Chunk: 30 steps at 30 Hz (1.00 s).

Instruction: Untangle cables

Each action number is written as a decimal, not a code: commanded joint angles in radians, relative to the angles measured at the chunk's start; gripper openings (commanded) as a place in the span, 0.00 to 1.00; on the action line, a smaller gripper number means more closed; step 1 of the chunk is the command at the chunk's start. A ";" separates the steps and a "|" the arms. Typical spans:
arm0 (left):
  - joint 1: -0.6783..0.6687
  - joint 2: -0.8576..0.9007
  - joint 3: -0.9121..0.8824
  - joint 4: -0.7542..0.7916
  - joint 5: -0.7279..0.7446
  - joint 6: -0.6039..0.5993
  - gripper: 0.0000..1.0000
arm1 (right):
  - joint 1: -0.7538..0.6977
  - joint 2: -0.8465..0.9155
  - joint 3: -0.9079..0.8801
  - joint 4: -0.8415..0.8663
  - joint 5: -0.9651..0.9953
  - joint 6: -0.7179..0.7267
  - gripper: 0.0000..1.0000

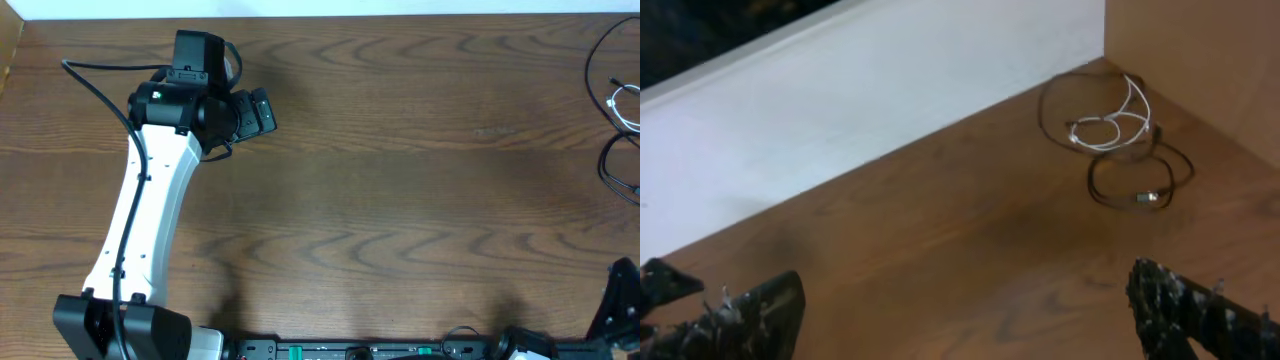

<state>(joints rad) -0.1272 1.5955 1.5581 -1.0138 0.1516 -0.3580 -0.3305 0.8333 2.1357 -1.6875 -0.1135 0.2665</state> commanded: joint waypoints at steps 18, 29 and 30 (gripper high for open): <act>-0.002 0.003 -0.003 -0.002 -0.006 0.013 0.98 | 0.175 -0.526 -1.328 1.280 0.036 -0.009 0.99; -0.002 0.003 -0.003 -0.002 -0.006 0.013 0.98 | 0.239 -0.690 -1.749 1.611 0.119 -0.011 0.99; -0.002 0.003 -0.003 -0.002 -0.006 0.013 0.98 | 0.242 -0.699 -1.776 1.637 0.138 -0.010 0.99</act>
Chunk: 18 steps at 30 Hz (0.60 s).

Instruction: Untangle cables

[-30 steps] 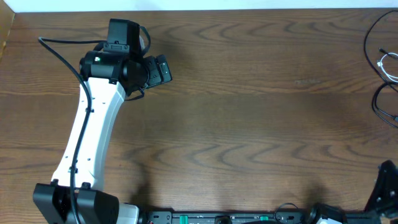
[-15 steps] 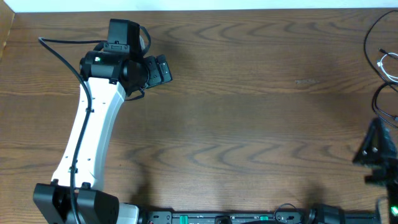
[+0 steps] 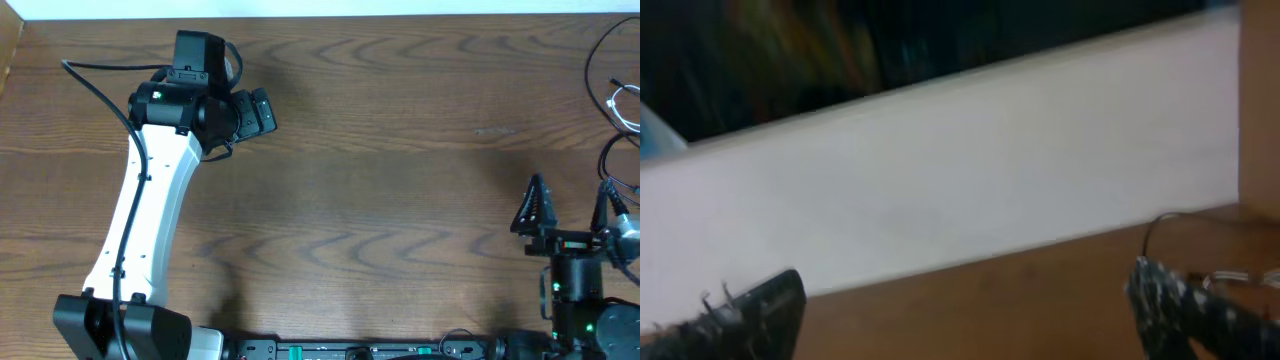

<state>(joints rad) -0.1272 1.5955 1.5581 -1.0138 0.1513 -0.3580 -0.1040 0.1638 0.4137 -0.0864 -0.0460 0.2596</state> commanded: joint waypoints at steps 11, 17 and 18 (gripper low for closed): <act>-0.002 0.003 -0.003 -0.002 -0.005 0.013 0.98 | 0.064 -0.159 -0.250 0.095 0.097 -0.198 0.99; -0.002 0.003 -0.003 -0.002 -0.005 0.013 0.98 | 0.066 -0.159 -0.314 0.099 0.087 -0.205 0.99; -0.002 0.003 -0.003 -0.002 -0.005 0.013 0.98 | 0.067 -0.159 -0.326 0.100 0.080 -0.204 0.99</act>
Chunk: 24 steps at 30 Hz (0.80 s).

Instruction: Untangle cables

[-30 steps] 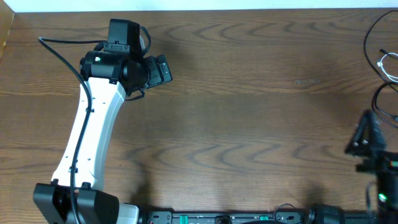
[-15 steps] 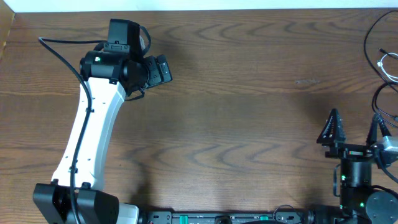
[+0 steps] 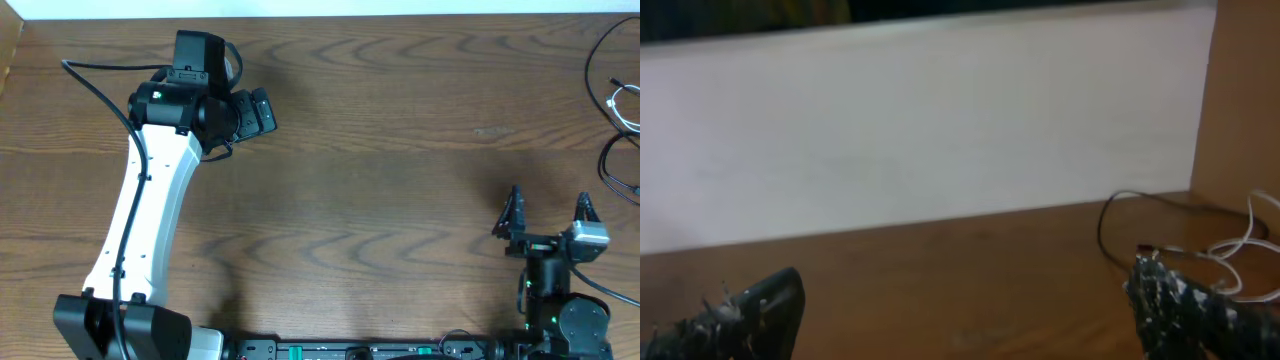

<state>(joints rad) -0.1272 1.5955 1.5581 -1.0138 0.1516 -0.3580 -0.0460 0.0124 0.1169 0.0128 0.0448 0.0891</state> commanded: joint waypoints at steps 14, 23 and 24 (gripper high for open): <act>-0.002 0.004 -0.003 -0.002 -0.006 0.013 0.98 | 0.008 -0.006 -0.111 -0.088 -0.064 -0.008 0.99; -0.002 0.003 -0.003 -0.002 -0.006 0.013 0.98 | 0.008 -0.003 -0.111 -0.088 -0.063 -0.008 0.99; -0.002 0.003 -0.003 -0.002 -0.006 0.013 0.98 | 0.008 -0.003 -0.111 -0.088 -0.063 -0.008 0.99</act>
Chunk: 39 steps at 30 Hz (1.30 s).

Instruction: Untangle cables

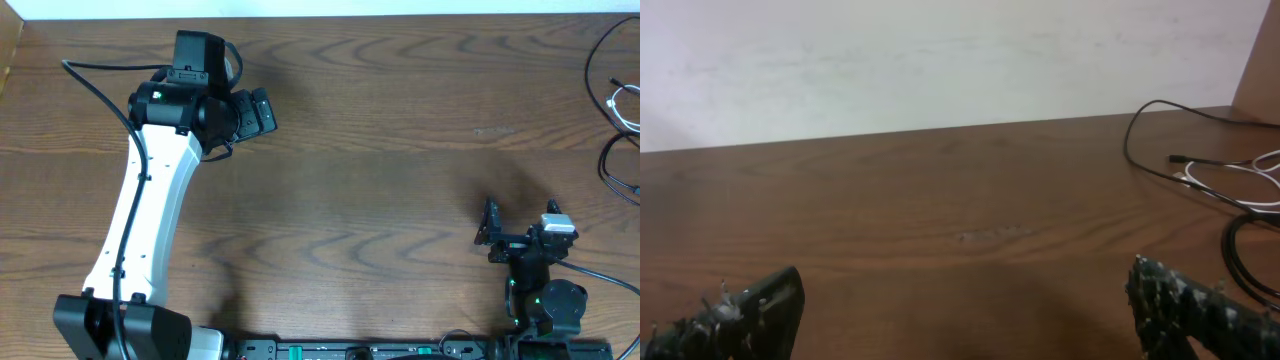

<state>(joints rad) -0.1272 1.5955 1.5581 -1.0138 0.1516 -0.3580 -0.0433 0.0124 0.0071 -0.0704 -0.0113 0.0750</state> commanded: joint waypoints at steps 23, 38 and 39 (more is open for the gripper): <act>-0.001 -0.002 -0.003 -0.002 -0.006 0.013 0.98 | 0.006 -0.003 -0.002 -0.005 -0.007 0.006 0.99; -0.003 -0.371 -0.003 -0.003 -0.012 0.014 0.98 | 0.006 -0.003 -0.002 -0.005 -0.007 0.006 0.99; -0.002 -0.404 -0.003 -0.002 -0.035 0.014 0.98 | 0.006 -0.003 -0.002 -0.004 -0.007 0.006 0.99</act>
<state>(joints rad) -0.1272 1.2640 1.5574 -1.0142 0.1509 -0.3580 -0.0433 0.0124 0.0071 -0.0704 -0.0113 0.0750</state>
